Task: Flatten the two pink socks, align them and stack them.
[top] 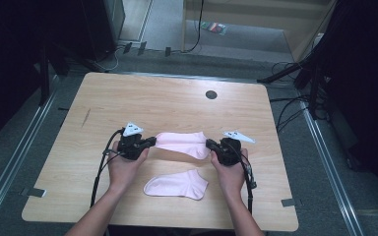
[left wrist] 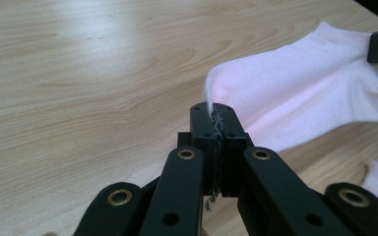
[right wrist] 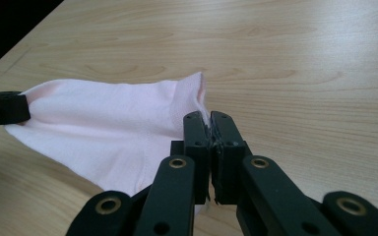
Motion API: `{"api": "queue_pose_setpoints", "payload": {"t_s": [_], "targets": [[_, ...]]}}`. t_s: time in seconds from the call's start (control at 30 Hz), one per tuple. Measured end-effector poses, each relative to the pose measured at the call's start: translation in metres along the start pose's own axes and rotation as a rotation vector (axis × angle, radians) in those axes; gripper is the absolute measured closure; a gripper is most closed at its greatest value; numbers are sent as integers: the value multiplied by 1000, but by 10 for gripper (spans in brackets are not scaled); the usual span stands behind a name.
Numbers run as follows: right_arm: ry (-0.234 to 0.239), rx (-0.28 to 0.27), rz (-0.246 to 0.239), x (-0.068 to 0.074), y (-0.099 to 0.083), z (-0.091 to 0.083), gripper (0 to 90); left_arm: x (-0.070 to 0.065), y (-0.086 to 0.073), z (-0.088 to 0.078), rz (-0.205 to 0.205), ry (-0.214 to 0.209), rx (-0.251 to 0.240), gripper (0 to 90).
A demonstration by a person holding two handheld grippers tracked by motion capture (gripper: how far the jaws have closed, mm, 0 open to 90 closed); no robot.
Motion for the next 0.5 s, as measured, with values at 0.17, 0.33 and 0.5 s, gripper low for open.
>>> {"api": "queue_pose_setpoints", "payload": {"t_s": [0.17, 0.33, 0.5], "targets": [[23, -7, 6, 7, 0, -13, 874, -6, -1, -13, -1, -27, -20, 896], [38, -7, 1, 14, -3, -24, 873, -13, -7, -21, 23, -34, -21, 896], [44, -13, 2, 21, -8, -34, 873, -17, -11, -32, 26, -45, -26, 896]]}}
Point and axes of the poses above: each handheld gripper's, and its own axes: z roughly forward along the jaws, y roughly out of its top, x roughly to its left, the point moved 10 cm from there along z, roughly forward along the jaws, and after that the axes turned 8 degrees about y, right-handed, at the moved point
